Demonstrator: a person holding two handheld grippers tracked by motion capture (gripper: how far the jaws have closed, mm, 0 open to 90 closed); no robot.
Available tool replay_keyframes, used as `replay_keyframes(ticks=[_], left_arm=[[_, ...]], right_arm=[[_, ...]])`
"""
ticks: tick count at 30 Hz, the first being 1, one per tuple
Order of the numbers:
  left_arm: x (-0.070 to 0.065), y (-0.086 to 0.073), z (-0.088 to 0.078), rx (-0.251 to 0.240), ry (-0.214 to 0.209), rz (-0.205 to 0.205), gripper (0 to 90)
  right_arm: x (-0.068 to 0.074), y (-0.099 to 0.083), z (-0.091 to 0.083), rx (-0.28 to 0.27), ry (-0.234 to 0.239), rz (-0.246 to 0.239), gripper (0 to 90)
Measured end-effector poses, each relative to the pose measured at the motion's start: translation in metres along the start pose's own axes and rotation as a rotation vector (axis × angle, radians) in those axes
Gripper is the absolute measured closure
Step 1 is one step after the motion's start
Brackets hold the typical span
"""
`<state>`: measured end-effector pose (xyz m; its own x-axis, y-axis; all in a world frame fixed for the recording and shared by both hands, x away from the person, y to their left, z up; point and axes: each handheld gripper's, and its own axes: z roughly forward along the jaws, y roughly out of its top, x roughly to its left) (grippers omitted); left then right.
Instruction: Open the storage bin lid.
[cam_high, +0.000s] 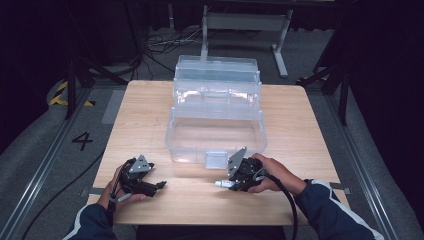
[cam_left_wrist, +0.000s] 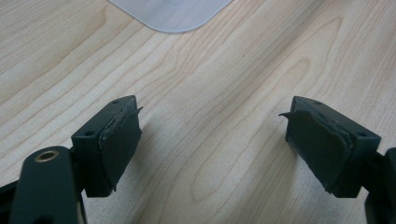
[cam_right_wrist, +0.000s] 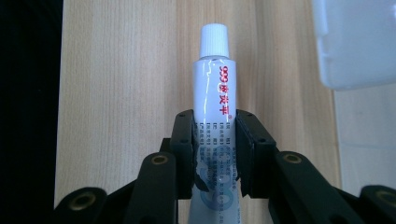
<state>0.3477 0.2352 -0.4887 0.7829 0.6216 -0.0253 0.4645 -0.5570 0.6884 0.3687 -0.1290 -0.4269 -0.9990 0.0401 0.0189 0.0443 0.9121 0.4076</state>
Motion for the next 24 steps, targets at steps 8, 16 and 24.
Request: replay_keyframes(ticks=[8,16,24], left_arm=[[0.0,0.0,0.0,0.001,0.001,0.001,18.0],[0.0,0.0,0.0,0.0,0.003,0.001,18.0],[0.0,0.0,0.0,0.001,0.003,0.002,18.0]], right_arm=[[-0.001,-0.001,-0.014,-0.03,-0.01,-0.022,71.2],[0.0,-0.001,-0.023,-0.047,-0.029,-0.019,71.2],[0.001,-0.001,-0.032,-0.061,-0.034,-0.021,71.2]])
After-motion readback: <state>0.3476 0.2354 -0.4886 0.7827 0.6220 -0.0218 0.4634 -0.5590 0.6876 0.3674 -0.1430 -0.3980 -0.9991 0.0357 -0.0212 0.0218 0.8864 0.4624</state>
